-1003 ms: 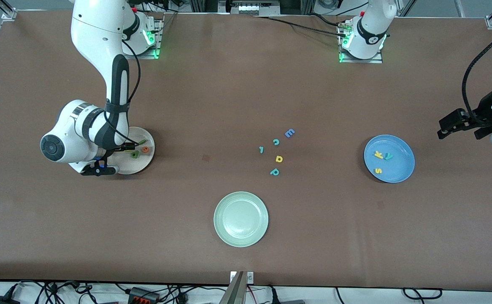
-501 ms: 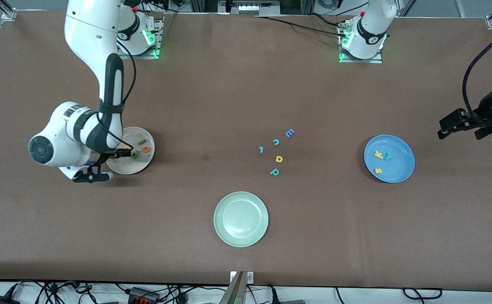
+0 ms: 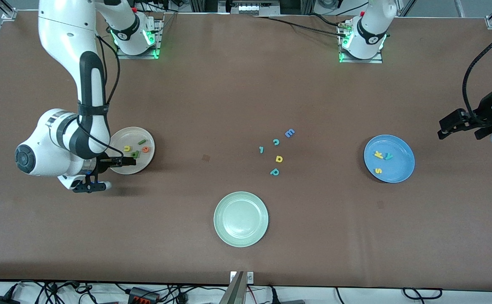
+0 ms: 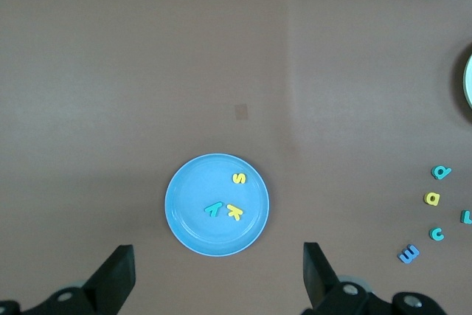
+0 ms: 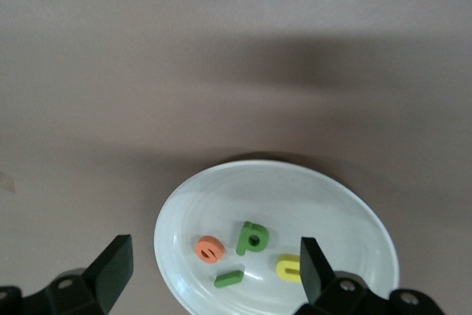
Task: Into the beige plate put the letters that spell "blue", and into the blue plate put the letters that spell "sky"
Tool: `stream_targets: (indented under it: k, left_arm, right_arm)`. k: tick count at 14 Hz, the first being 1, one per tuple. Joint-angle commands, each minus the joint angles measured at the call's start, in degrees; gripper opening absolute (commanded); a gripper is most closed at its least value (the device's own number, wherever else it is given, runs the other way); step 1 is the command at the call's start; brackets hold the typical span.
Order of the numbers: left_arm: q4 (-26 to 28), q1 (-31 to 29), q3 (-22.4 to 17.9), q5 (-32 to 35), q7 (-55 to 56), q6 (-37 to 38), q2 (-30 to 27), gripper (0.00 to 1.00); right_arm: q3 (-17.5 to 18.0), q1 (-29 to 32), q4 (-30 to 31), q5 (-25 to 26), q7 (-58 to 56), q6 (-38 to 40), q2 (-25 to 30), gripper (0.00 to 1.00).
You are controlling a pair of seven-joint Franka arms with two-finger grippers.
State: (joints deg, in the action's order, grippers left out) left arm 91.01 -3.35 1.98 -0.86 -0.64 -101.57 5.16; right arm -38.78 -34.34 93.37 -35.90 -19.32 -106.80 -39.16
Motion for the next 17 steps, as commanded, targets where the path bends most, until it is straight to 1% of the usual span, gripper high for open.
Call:
stream_targets:
  k: [1, 3, 5, 6, 7, 9, 11, 12, 13, 14, 15, 16, 17]
  left_arm:
    - [-1.8, -0.17, 0.04, -0.37, -0.07, 0.41, 0.9, 1.0]
    - [-1.8, -0.17, 0.04, -0.37, -0.07, 0.41, 0.9, 1.0]
    - [-1.8, -0.17, 0.04, -0.37, -0.07, 0.5, 0.9, 1.0]
    - [-1.8, -0.17, 0.04, -0.37, 0.02, 0.41, 0.9, 1.0]
    - [-1.8, -0.17, 0.04, -0.37, 0.2, 0.5, 0.9, 1.0]
    - [-1.8, -0.17, 0.04, -0.37, 0.29, 0.41, 0.9, 1.0]
    - [-1.8, -0.17, 0.04, -0.37, 0.29, 0.41, 0.9, 1.0]
    - [-1.8, -0.17, 0.04, -0.37, 0.29, 0.5, 0.9, 1.0]
    - [-1.8, -0.17, 0.04, -0.37, 0.29, 0.41, 0.9, 1.0]
    - [-1.8, -0.17, 0.04, -0.37, 0.29, 0.41, 0.9, 1.0]
    - [-1.8, -0.17, 0.04, -0.37, 0.29, 0.41, 0.9, 1.0]
    - [-1.8, -0.17, 0.04, -0.37, 0.29, 0.41, 0.9, 1.0]
    - [-1.8, -0.17, 0.04, -0.37, 0.29, 0.5, 0.99, 1.0]
  right_arm:
    - [5.36, 3.05, -3.18, 7.83, 7.17, 1.94, 4.08, 1.0]
    - [10.01, 5.94, -3.46, 12.58, 10.69, 2.29, 7.15, 1.0]
    - [16.24, 10.58, -4.85, 20.04, 12.9, 3.17, 10.4, 1.0]
    - [18.71, 13.22, -6.17, 21.99, 12.99, 5.17, 11.2, 1.0]
    - [20.57, 16.12, -8.01, 22.62, 13.26, 7.63, 11.47, 1.0]
    - [21.64, 18.95, -13.45, 25.42, 13.35, 12.37, 11.65, 1.0]
    - [22.07, 20.79, -14.97, 26.93, 13.43, 15.2, 14.01, 1.0]
    - [22.25, 21.59, -14.97, 27.46, 13.43, 15.21, 15.24, 1.0]
    - [23.56, 22.64, -14.97, 29.29, 13.61, 15.21, 16.82, 1.0]
    - [25.83, 24.48, -14.97, 31.92, 14.22, 15.3, 18.4, 1.0]
    - [29.34, 26.85, -14.97, 35.77, 15.18, 15.39, 19.89, 1.0]
    - [31.9, 28.96, -14.88, 37.29, 15.63, 15.48, 21.21, 1.0]
    - [32.53, 30.72, -14.97, 36.78, 15.63, 15.91, 22.18, 1.0]
